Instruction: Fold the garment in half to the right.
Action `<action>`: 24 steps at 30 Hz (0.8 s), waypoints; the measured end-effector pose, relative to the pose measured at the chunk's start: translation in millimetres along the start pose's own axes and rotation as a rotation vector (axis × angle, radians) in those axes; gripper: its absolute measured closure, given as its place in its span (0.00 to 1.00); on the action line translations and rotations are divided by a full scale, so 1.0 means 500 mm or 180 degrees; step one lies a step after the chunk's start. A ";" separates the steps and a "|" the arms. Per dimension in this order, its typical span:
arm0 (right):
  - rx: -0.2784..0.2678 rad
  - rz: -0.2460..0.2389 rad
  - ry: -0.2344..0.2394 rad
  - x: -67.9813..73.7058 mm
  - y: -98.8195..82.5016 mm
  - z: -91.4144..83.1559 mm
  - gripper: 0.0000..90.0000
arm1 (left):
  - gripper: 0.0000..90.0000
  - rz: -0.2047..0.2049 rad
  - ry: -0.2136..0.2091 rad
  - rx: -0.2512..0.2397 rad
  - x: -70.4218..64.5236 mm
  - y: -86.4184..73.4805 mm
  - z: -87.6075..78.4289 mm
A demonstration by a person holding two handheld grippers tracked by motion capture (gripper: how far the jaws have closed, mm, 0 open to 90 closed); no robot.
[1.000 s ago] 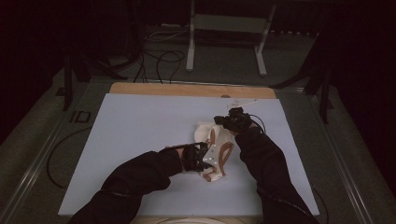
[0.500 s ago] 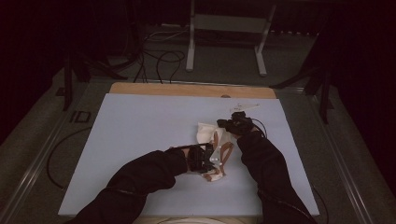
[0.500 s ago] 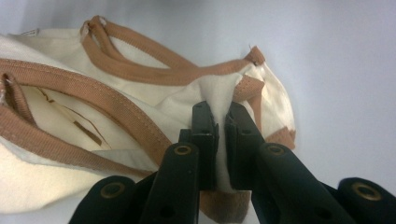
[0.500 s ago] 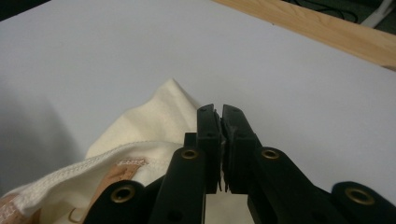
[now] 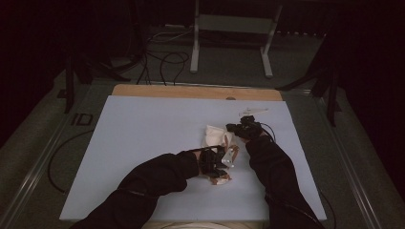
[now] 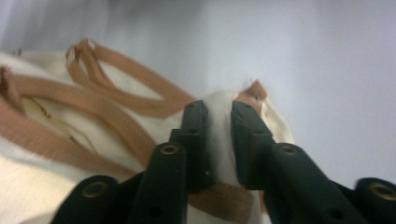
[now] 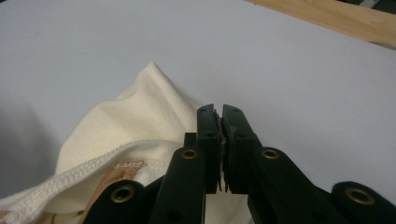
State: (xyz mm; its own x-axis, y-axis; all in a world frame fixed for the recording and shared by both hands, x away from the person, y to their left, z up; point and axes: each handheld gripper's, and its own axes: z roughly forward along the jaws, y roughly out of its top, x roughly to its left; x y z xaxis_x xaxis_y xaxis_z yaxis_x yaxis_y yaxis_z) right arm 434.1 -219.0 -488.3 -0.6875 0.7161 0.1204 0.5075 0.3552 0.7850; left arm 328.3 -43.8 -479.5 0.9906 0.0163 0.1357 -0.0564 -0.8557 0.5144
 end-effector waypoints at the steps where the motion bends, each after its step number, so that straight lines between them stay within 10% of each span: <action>1: 0.0004 0.0017 -0.0003 -0.002 -0.002 0.000 0.97 | 0.74 -0.0010 0.0010 -0.0054 -0.002 0.002 0.000; 15: 0.0084 0.0038 -0.0023 -0.040 -0.025 0.006 0.96 | 0.17 -0.0343 0.0121 -0.0602 0.013 -0.018 -0.089; 24: 0.0147 0.0067 -0.0104 -0.058 -0.036 0.005 0.94 | 0.06 -0.0684 0.0378 -0.0771 0.015 -0.087 -0.132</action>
State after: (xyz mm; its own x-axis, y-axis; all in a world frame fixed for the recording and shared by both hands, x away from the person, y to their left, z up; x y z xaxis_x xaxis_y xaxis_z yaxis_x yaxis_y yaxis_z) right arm 446.2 -244.9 -507.4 -0.6596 0.7426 0.1161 0.5455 0.3666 0.7537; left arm 329.7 27.6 -444.8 0.9625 0.2551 0.0926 0.1100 -0.6786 0.7262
